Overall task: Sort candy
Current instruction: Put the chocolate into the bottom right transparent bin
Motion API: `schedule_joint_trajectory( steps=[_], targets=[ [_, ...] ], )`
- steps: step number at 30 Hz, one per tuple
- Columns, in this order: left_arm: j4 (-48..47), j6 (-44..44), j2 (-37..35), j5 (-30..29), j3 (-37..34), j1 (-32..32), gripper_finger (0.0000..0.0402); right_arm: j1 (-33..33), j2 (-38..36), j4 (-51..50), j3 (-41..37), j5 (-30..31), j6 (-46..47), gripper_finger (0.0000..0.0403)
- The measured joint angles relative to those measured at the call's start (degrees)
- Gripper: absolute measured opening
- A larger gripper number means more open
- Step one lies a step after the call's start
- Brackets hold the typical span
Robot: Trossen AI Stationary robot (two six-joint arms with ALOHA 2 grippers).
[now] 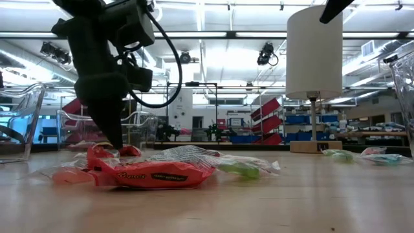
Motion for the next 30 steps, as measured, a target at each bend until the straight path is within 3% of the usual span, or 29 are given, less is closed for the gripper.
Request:
schedule_joint_trajectory(
  steps=[7,13,25,30],
  targets=[
    [-0.39,0.0,0.0,0.23,1.29,0.0,0.0033,-0.49,0.0,-0.02,0.0,0.11,-0.26,0.0],
    [-11.4,-0.53,-0.02,1.91,4.11,0.0,0.0039,-1.11,0.0,0.04,0.0,0.11,-1.29,0.0],
    [-11.16,-0.28,0.01,1.22,4.02,0.0,0.015,-2.4,0.0,0.39,0.0,0.11,-3.23,0.0],
    [-10.85,0.04,0.28,-0.16,2.97,0.02,0.0171,-2.51,0.0,0.42,0.0,0.11,-3.23,0.0]
  ],
)
